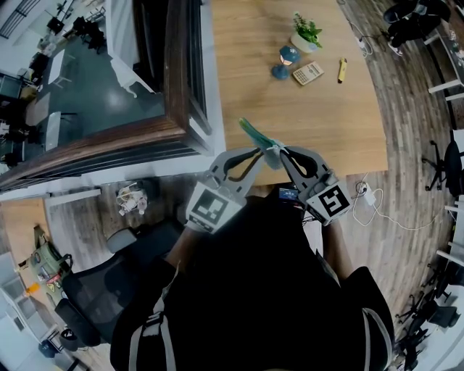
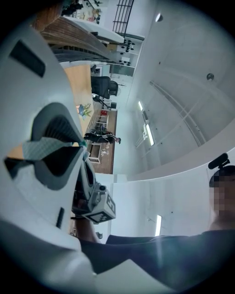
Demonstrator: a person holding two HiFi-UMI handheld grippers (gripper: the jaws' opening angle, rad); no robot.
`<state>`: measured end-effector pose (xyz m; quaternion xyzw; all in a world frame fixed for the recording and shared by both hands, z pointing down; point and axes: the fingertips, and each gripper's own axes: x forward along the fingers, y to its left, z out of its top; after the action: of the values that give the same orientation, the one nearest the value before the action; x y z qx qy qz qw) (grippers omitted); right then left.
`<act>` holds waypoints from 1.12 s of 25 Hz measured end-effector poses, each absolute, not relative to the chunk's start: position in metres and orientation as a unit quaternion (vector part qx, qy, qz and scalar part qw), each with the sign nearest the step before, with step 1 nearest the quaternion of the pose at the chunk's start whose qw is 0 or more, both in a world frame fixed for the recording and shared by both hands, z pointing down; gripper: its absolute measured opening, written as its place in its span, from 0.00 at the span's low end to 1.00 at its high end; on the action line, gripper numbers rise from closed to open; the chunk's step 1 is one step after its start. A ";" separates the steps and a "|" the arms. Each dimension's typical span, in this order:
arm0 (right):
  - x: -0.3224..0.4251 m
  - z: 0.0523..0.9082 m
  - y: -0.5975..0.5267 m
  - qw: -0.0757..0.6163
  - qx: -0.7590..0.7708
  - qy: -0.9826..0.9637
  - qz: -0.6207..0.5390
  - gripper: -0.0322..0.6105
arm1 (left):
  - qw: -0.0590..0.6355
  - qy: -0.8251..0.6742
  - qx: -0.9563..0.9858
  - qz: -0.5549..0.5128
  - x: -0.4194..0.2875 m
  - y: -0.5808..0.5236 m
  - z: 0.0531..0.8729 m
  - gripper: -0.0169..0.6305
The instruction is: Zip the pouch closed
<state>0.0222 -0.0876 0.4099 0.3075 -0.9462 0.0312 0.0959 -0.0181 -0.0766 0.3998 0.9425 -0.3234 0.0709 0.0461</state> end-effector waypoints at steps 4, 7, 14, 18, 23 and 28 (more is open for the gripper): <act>0.018 0.403 -0.082 0.092 0.299 -0.950 0.022 0.08 | 0.041 -0.317 0.945 0.068 -0.014 -0.075 0.395 0.05; 0.016 0.401 -0.080 0.094 0.293 -0.951 0.016 0.08 | 0.051 -0.312 0.947 0.058 -0.011 -0.073 0.391 0.08; 0.010 0.394 -0.077 0.092 0.284 -0.954 0.004 0.08 | 0.049 -0.309 0.948 0.050 -0.008 -0.070 0.383 0.08; 0.010 0.396 -0.076 0.101 0.282 -0.954 0.001 0.08 | 0.047 -0.308 0.949 0.052 -0.007 -0.069 0.381 0.08; 0.009 0.395 -0.075 0.104 0.281 -0.954 -0.002 0.08 | 0.047 -0.309 0.949 0.049 -0.007 -0.070 0.379 0.08; 0.008 0.396 -0.074 0.105 0.280 -0.954 0.000 0.08 | 0.039 -0.315 0.947 0.048 -0.008 -0.071 0.379 0.08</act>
<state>0.0076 -0.0735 0.3958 0.2798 -0.9543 0.0001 0.1050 -0.0082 -0.0711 0.3786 0.9472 -0.3147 0.0479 0.0389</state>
